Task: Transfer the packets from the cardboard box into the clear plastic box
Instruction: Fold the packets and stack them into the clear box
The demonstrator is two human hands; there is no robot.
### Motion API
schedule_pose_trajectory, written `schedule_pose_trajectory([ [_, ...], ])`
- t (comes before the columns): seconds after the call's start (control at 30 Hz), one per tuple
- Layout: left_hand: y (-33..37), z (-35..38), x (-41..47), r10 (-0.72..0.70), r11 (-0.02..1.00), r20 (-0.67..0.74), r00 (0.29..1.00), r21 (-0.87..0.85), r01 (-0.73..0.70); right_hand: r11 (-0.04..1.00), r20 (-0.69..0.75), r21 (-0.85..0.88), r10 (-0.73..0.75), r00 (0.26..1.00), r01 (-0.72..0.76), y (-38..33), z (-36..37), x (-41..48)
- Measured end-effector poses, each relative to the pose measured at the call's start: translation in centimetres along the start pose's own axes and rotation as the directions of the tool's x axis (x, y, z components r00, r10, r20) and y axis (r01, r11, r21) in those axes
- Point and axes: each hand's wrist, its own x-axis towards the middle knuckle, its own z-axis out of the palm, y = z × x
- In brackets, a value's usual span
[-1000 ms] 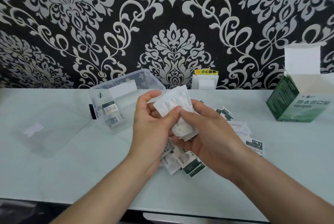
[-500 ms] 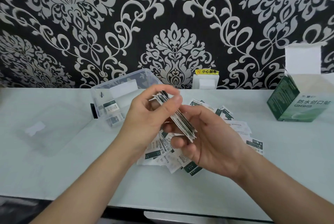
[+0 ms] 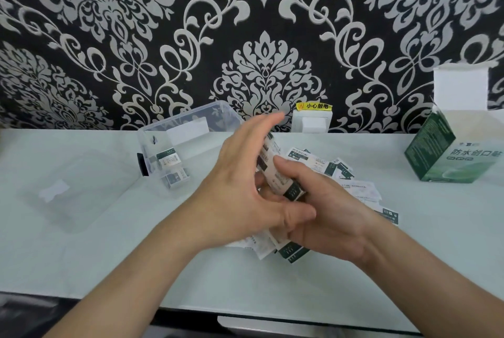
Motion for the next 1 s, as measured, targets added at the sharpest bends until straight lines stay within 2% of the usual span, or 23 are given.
schedule_pose_trajectory([
  [0.07,-0.2,0.7,0.0,0.055,0.992,-0.011,0.998,0.111,-0.054,0.999,-0.021,-0.033,-0.017,1.000,0.016,0.2,0.1,-0.1],
  [0.13,-0.5,0.8,0.0,0.073,0.989,-0.030,0.997,0.129,-0.068,0.997,-0.021,-0.071,-0.018,1.000,0.016,0.2,0.2,-0.2],
  [0.27,-1.0,0.7,-0.1,0.088,0.941,-0.042,0.995,0.332,-0.069,0.978,-0.002,-0.209,-0.001,1.000,0.001,-0.1,0.1,-0.2],
  [0.4,-1.3,0.5,0.0,0.116,0.897,-0.085,0.990,0.436,-0.068,0.961,-0.050,-0.277,-0.034,0.998,0.019,-0.5,-0.4,-0.3],
  [0.47,-1.3,0.5,0.1,0.090,0.895,-0.091,0.992,0.444,-0.041,0.948,-0.058,-0.315,-0.064,0.996,0.042,-0.7,-0.4,-0.4],
  [0.5,-1.2,0.5,0.0,0.065,0.891,-0.087,0.994,0.453,-0.019,0.919,-0.064,-0.388,-0.096,0.993,0.064,-0.7,-0.3,-0.4],
  [0.53,-1.3,0.5,0.0,0.048,0.877,-0.091,0.995,0.480,0.002,0.845,-0.074,-0.528,-0.150,0.986,0.089,-0.6,-0.1,-0.6],
  [0.6,-1.4,0.6,0.0,0.012,0.844,-0.115,0.993,0.535,0.052,0.546,-0.059,-0.828,-0.306,0.950,0.125,-0.5,0.2,-0.7],
  [0.63,-1.3,0.7,0.0,-0.005,0.835,-0.132,0.991,0.544,0.076,0.429,-0.036,-0.893,-0.372,0.928,0.137,-0.3,0.1,-0.6],
  [0.67,-1.2,0.8,-0.1,-0.014,0.832,-0.148,0.989,0.547,0.093,0.382,-0.029,-0.913,-0.414,0.910,0.145,-0.3,0.2,-0.5],
  [0.7,-0.9,0.8,-0.1,-0.026,0.830,-0.150,0.988,0.548,0.105,0.377,-0.034,-0.914,-0.445,0.895,0.152,-0.2,0.0,-0.3],
  [0.77,-0.7,0.7,0.1,-0.103,0.859,-0.092,0.990,0.494,0.135,0.432,-0.048,-0.886,-0.450,0.892,0.170,-0.4,-0.7,-0.1],
  [0.8,-0.7,0.3,0.2,-0.155,0.900,-0.042,0.987,0.405,0.159,0.493,-0.056,-0.852,-0.419,0.906,0.175,-0.5,-1.1,0.0],
  [0.87,-0.6,-0.7,0.4,-0.193,0.979,-0.001,0.981,0.066,0.192,0.677,-0.043,-0.715,-0.292,0.956,0.175,-1.2,-2.2,-0.2],
  [0.93,-0.6,-1.3,0.5,-0.152,0.960,-0.095,0.984,-0.252,0.124,0.887,0.064,-0.443,-0.115,0.991,0.132,-1.8,-2.8,-0.6],
  [1.0,-0.7,-1.3,0.6,-0.079,0.944,-0.250,0.965,-0.330,-0.009,0.987,0.199,-0.159,-0.004,0.980,0.036,-1.7,-2.7,-0.6],
])
